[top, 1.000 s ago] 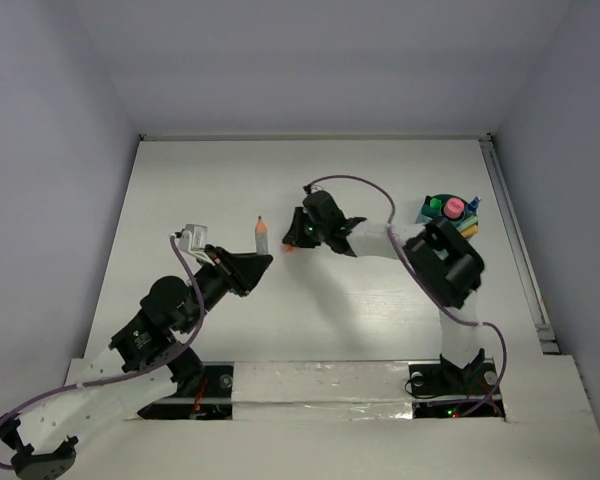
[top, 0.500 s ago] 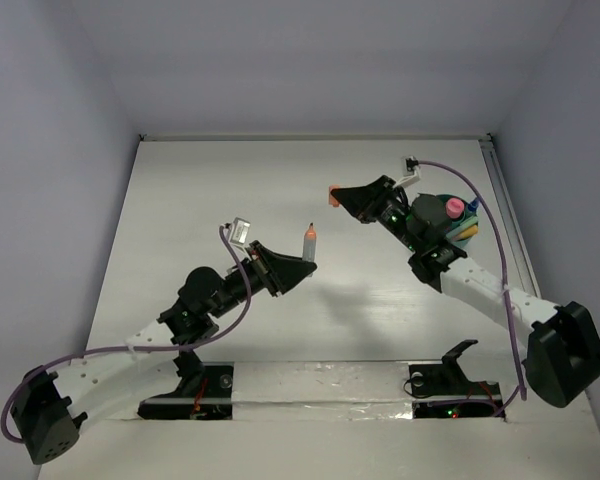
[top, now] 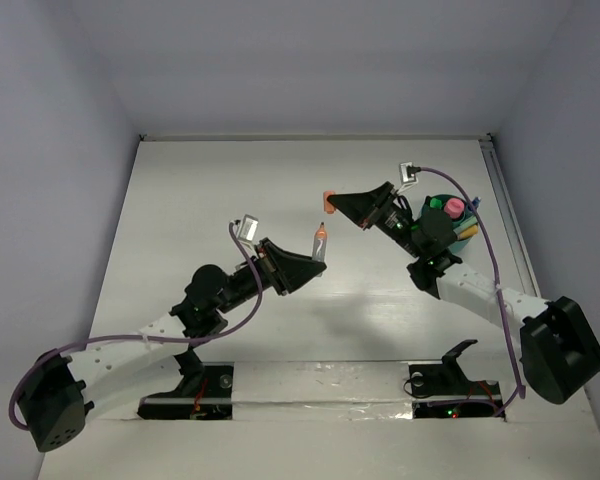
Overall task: Sort the stationery into containers
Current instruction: Close the pen cap on the pen.
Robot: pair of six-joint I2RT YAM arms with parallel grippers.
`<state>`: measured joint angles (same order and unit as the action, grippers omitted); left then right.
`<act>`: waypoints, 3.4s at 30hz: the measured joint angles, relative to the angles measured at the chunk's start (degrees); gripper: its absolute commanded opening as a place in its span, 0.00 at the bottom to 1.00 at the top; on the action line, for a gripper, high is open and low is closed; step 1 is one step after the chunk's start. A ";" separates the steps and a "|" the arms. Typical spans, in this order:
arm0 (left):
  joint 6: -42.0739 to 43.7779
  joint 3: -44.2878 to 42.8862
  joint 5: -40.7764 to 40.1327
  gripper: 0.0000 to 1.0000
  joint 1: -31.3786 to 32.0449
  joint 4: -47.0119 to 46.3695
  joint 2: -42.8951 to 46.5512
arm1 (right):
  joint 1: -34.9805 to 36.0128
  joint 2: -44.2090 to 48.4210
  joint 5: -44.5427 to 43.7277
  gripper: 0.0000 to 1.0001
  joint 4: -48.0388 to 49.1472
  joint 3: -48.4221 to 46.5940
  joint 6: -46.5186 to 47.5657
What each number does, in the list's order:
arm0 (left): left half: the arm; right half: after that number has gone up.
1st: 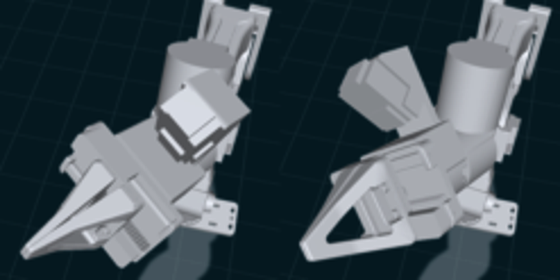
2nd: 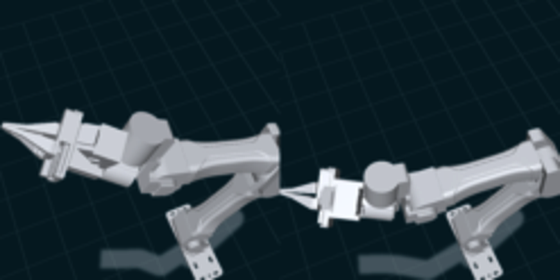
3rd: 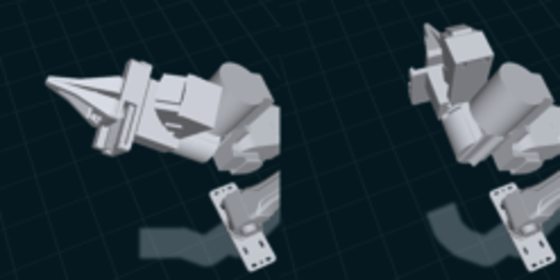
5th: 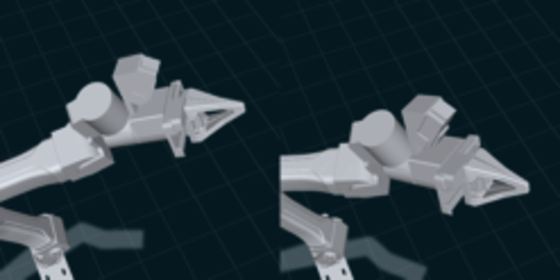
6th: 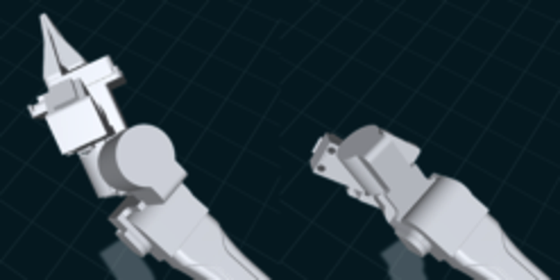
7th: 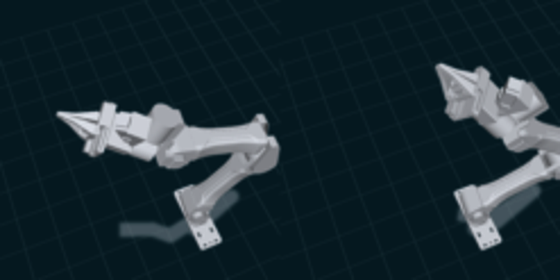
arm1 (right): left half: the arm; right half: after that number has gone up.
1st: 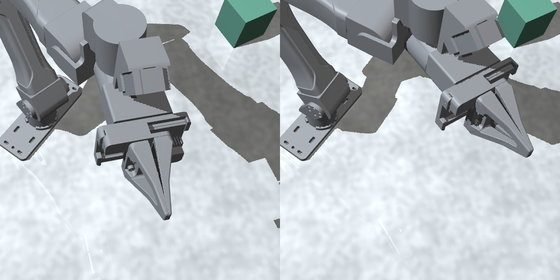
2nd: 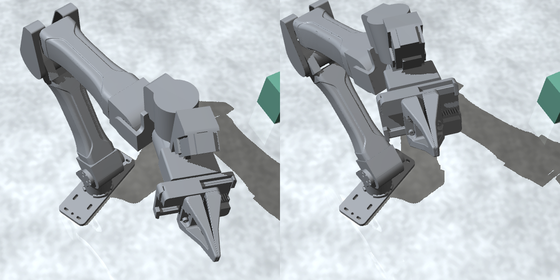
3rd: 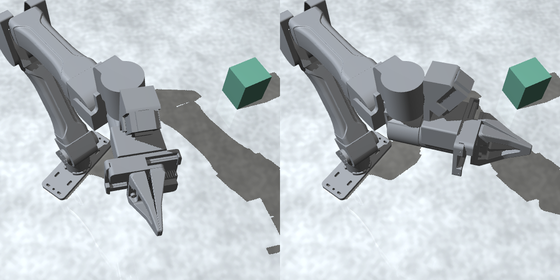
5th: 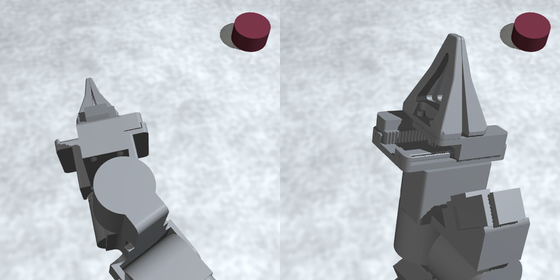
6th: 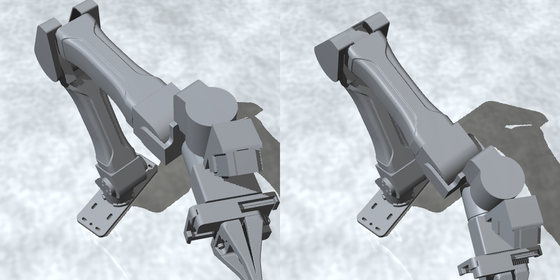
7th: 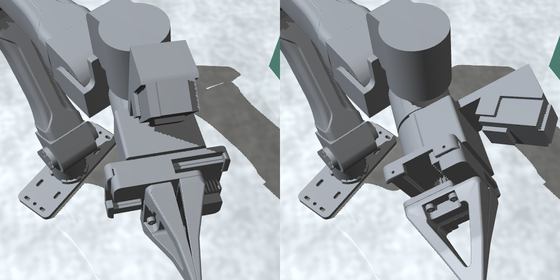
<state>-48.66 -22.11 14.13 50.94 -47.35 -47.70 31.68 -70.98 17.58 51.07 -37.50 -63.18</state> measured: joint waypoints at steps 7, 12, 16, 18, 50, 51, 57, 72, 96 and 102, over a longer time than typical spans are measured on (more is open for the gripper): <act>-0.79 0.00 0.50 0.00 0.00 -2.16 -1.99 | 0.00 0.42 1.90 0.00 4.52 0.02 -2.25; -0.81 0.00 0.66 0.00 0.00 -2.93 -2.47 | 0.00 1.09 2.62 0.00 6.47 0.22 -2.91; -0.81 0.00 0.70 0.00 0.00 -3.34 -2.93 | 0.02 1.22 3.23 0.00 7.41 0.22 -3.15; -0.81 0.00 0.70 0.00 0.00 -3.37 -3.02 | 0.24 1.22 3.39 0.00 7.58 0.22 -3.26; -0.70 0.00 0.44 0.00 0.00 -2.32 -0.57 | 4.83 -0.63 2.97 0.00 9.88 0.61 -1.51; -0.72 0.00 0.46 0.00 0.00 -2.32 -0.44 | 4.83 -0.63 2.91 0.00 9.88 0.61 -1.49; -0.76 0.09 0.48 0.00 0.00 -2.27 -0.33 | 4.83 -0.63 2.71 0.00 9.88 0.61 -1.20; -0.74 0.98 0.44 0.00 0.00 -1.62 -0.33 | 4.83 0.24 2.56 0.00 11.21 0.61 -0.94; 3.19 -1.42 -2.21 0.00 0.00 2.40 -0.15 | 4.83 0.31 2.56 0.00 12.96 2.51 -1.07; 3.43 -1.79 -2.49 0.00 0.00 2.45 -0.44 | 5.49 0.11 2.54 0.00 13.51 2.54 -1.03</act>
<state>-45.23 -23.90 11.64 50.94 -44.91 -48.14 37.17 -70.87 20.12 64.58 -34.96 -64.20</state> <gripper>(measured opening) 0.149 0.253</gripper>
